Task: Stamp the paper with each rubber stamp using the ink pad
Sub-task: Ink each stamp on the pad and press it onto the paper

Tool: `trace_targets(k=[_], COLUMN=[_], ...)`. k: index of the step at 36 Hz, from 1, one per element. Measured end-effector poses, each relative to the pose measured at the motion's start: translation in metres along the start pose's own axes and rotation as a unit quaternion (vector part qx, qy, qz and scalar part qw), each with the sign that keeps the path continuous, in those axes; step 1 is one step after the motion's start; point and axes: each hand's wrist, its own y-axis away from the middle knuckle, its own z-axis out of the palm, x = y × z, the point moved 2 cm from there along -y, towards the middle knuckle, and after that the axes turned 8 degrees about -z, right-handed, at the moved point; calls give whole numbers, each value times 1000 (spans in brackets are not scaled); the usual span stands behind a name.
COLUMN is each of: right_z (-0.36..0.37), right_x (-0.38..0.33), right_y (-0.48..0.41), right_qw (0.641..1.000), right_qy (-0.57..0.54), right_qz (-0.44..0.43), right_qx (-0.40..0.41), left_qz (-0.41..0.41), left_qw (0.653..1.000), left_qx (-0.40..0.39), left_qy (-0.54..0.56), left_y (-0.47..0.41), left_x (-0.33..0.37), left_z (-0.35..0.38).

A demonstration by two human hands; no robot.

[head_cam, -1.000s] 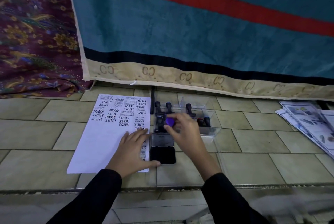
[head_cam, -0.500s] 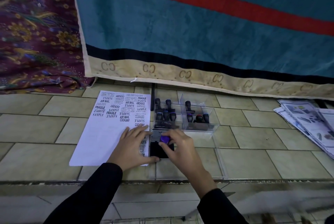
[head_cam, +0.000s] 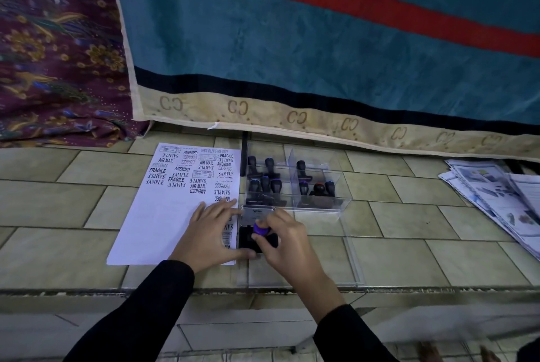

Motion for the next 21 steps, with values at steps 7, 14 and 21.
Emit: trace_targets(k=[7,14,21], right_z=[2,0,3], right_x=[2,5,-2], right_y=[-6,-7,-48], right_qw=[1000,999,997], right_qy=[-17,20,-58], right_qz=[16,17,47], right_qx=[13,-28,9], left_qz=[-117,-145,-228], left_qw=[936,894,950], left_qx=[-24,135,211], left_qy=[332,401,-38], left_y=[4,3,1], left_x=[-1,-22,-67], left_z=[-16,-49,-65])
